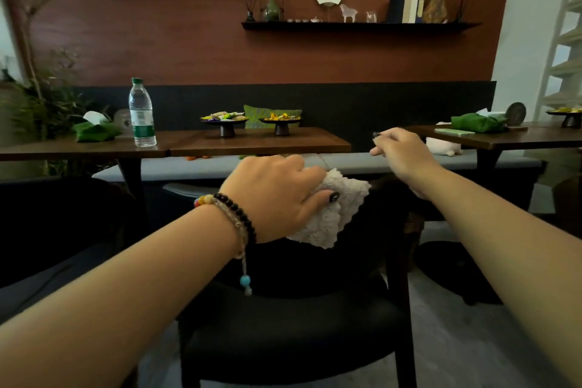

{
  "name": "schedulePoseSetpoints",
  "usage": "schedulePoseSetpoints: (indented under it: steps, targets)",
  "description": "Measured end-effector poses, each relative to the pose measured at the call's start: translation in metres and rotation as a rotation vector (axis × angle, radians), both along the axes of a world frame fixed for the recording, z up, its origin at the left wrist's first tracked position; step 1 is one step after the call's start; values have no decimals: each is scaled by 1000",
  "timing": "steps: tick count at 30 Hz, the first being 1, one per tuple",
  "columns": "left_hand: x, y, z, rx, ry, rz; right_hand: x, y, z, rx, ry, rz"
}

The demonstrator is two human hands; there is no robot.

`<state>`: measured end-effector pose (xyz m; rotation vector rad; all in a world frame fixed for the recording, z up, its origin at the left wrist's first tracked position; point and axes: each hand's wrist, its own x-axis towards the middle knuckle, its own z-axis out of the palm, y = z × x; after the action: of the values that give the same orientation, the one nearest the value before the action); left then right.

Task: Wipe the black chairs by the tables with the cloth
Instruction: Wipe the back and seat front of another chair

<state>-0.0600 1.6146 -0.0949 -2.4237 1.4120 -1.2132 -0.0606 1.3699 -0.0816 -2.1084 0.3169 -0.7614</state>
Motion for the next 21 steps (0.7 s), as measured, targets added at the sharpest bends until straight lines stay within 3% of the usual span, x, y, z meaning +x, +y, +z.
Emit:
schedulePoseSetpoints:
  steps: [4, 7, 10, 17, 21]
  targets:
    - [10, 45, -11, -110, 30, 8, -3, 17, 4, -186, 110, 25]
    - [8, 38, -18, -171, 21, 4, -4, 50, 7, -328, 75, 54]
    - [12, 38, -19, -186, 58, -31, 3, 89, 3, -348, 15, 25]
    - [59, 100, -26, -262, 162, -134, 7, 90, 8, -390, 334, 20]
    - [104, 124, -42, -491, 333, -78, 8, 90, 7, -411, 380, 39]
